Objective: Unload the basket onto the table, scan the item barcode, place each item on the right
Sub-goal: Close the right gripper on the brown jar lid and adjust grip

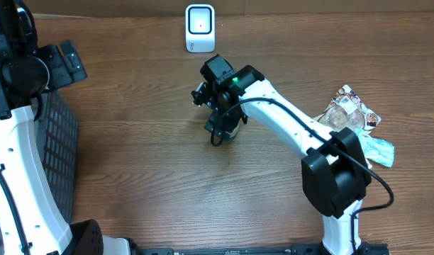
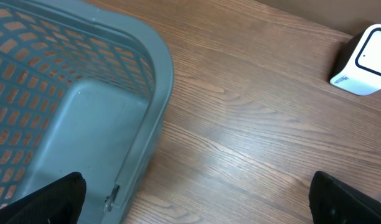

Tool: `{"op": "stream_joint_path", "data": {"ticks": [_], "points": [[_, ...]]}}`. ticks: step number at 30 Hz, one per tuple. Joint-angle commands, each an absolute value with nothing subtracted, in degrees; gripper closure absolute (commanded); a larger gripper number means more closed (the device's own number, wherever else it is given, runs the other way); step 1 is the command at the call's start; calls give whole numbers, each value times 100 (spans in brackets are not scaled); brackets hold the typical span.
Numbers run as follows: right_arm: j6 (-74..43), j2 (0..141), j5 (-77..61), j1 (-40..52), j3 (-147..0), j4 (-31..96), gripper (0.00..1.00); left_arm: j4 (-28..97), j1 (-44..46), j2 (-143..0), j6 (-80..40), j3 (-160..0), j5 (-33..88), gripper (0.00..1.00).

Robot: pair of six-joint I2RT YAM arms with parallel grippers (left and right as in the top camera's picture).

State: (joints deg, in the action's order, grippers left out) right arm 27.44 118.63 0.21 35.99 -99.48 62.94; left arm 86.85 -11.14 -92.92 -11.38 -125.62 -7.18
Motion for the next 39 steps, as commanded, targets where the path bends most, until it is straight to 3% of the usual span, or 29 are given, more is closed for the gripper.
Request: {"op": "stream_joint_path", "data": {"ticks": [1,6,18,35,39], "points": [[2008,11480,-58,3546,-10182,6294,0,8674,-1122,-9299,-1028,-12575,-768,0],[755,11491,-276,3267,-10027,6390,0,8674,-1122,-9299,-1028,-12575,-768,0],[-248,11493,-965,2971,-9603,6154,0,8674,-1122,-9299,-1028,-12575,-768,0],[-257,11520,-755,3240,-9179,5577,0,8674,-1122,-9299,-1028,-12575,-768,1],[-349,11520,-760,3247,-9024,5387,6,8674,-1122,-9299,-1028,-12573,-768,1]]}}
